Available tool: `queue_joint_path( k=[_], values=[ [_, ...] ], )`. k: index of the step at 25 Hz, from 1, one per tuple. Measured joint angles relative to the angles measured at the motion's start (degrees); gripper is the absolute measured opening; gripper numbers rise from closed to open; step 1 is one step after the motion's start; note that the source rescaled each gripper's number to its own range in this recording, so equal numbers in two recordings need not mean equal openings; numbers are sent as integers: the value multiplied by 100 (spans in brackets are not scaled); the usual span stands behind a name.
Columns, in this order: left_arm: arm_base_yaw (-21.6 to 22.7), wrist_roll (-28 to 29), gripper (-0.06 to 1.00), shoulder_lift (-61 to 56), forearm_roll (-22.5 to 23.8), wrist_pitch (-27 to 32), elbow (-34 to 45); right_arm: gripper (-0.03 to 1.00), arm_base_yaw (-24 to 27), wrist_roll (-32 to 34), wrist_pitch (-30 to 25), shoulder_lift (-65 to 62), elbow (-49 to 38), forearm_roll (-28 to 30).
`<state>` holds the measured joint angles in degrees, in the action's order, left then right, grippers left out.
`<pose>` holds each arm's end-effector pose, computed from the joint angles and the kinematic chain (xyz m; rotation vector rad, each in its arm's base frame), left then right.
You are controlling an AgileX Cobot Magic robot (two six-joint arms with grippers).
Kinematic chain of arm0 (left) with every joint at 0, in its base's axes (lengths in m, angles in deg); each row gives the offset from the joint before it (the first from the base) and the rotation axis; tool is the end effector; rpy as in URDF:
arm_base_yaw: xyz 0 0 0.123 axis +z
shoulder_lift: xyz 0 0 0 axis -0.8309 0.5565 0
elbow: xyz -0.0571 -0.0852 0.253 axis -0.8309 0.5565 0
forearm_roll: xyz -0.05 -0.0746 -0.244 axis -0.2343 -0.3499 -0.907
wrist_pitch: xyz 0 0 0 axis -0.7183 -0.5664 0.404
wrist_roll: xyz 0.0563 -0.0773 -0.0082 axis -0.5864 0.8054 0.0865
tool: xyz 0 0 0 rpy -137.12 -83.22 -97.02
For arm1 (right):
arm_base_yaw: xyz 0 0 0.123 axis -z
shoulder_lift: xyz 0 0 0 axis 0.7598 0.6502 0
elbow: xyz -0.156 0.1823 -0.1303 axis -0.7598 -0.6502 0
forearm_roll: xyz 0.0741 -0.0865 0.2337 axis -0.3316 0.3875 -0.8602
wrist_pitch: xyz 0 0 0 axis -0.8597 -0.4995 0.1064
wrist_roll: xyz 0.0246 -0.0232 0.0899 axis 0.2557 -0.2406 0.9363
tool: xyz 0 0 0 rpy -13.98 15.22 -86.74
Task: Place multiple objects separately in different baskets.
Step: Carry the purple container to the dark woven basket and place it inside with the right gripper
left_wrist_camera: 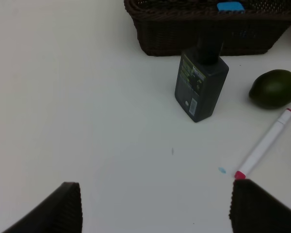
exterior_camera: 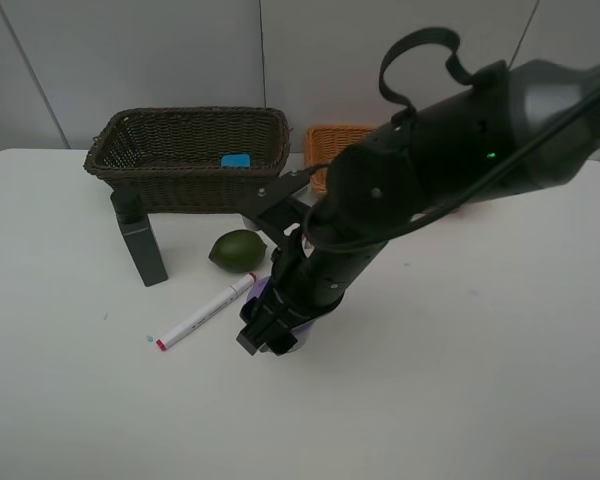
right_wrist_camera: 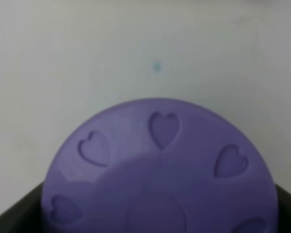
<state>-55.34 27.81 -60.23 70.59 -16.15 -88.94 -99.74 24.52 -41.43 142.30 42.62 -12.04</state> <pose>0.0173 -0.0041 0.2800 0.0011 2.0361 -0.0463 0.2248 0.2709 0.1302 -1.1945 2.5771 0.2004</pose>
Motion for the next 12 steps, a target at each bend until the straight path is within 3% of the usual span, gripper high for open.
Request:
queue_joint_path(
  k=[6, 12],
  values=[
    [0, 0, 82, 0, 0, 0, 0, 75, 0, 12, -163, -589, 32, 75],
    [0, 0, 82, 0, 0, 0, 0, 75, 0, 255, -1037, -652, 800, 683]
  ],
)
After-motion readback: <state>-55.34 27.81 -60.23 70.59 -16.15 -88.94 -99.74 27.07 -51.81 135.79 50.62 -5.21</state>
